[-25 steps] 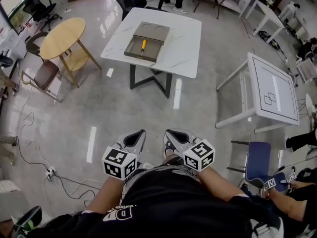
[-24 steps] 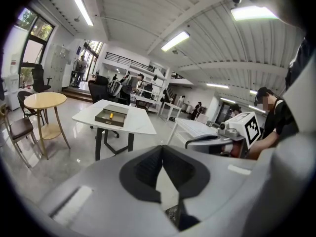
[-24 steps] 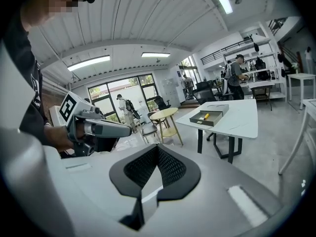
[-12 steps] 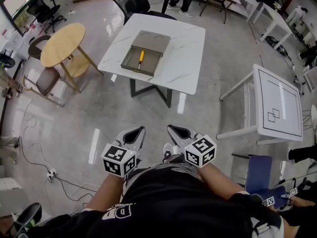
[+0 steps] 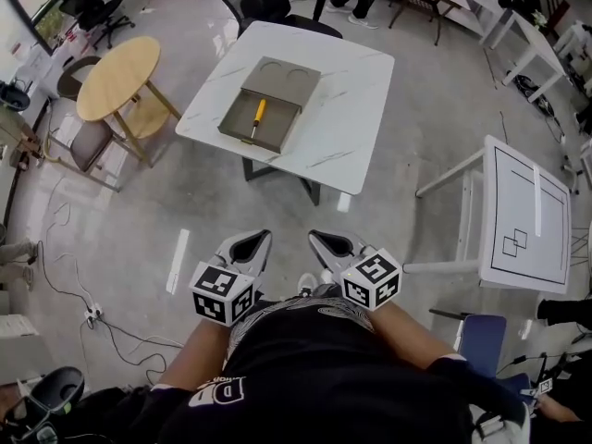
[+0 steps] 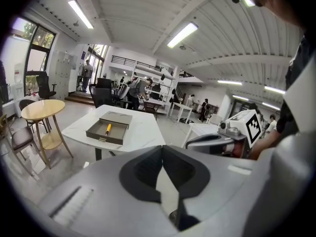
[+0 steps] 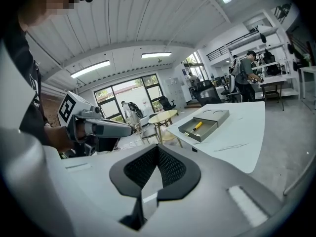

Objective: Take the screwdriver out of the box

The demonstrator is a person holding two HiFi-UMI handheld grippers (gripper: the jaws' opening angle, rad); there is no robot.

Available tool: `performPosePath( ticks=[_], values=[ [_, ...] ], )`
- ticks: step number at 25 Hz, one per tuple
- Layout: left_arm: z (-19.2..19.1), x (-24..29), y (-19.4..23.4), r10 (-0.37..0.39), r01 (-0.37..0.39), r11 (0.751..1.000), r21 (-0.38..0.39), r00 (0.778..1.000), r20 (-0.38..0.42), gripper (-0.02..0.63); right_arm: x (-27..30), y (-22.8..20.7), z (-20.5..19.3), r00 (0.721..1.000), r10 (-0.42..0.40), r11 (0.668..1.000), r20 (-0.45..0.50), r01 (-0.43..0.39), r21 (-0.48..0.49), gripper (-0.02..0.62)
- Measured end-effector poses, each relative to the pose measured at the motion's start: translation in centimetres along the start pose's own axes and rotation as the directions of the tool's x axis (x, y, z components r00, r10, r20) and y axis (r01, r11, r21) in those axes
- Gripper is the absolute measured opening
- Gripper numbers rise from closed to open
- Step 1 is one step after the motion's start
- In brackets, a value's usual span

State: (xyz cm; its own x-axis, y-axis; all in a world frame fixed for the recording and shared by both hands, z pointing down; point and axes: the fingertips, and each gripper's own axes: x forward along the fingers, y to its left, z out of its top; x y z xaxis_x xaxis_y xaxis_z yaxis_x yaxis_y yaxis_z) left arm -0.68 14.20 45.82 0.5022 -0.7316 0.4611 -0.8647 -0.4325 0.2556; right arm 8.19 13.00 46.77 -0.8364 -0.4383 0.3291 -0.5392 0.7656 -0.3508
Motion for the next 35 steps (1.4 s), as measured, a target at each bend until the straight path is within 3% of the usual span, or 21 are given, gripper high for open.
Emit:
performPosePath(
  ticks=[7, 18, 35],
  values=[
    [1.2, 2.6, 0.2, 0.033, -0.034, 0.999, -0.009, 0.999, -0.007, 0.058, 0.6, -3.3, 1.2, 1.0, 0.026, 1.0, 0.0, -0.026, 0.003, -0.005],
    [1.6, 4.0, 1.8, 0.037, -0.038, 0.998, -0.042, 0.999, -0.021, 0.058, 2.1, -4.7, 1.5, 0.999, 0.042, 0.999, -0.029, -0.042, 0.009, -0.005],
    [7.2, 9.6, 12.2, -0.018, 0.018, 0.999, -0.041, 1.0, -0.013, 0.058, 12.1, -9.8, 6.2, 0.998, -0.022, 1.0, -0.059, 0.023, 0.016, -0.005]
  ],
)
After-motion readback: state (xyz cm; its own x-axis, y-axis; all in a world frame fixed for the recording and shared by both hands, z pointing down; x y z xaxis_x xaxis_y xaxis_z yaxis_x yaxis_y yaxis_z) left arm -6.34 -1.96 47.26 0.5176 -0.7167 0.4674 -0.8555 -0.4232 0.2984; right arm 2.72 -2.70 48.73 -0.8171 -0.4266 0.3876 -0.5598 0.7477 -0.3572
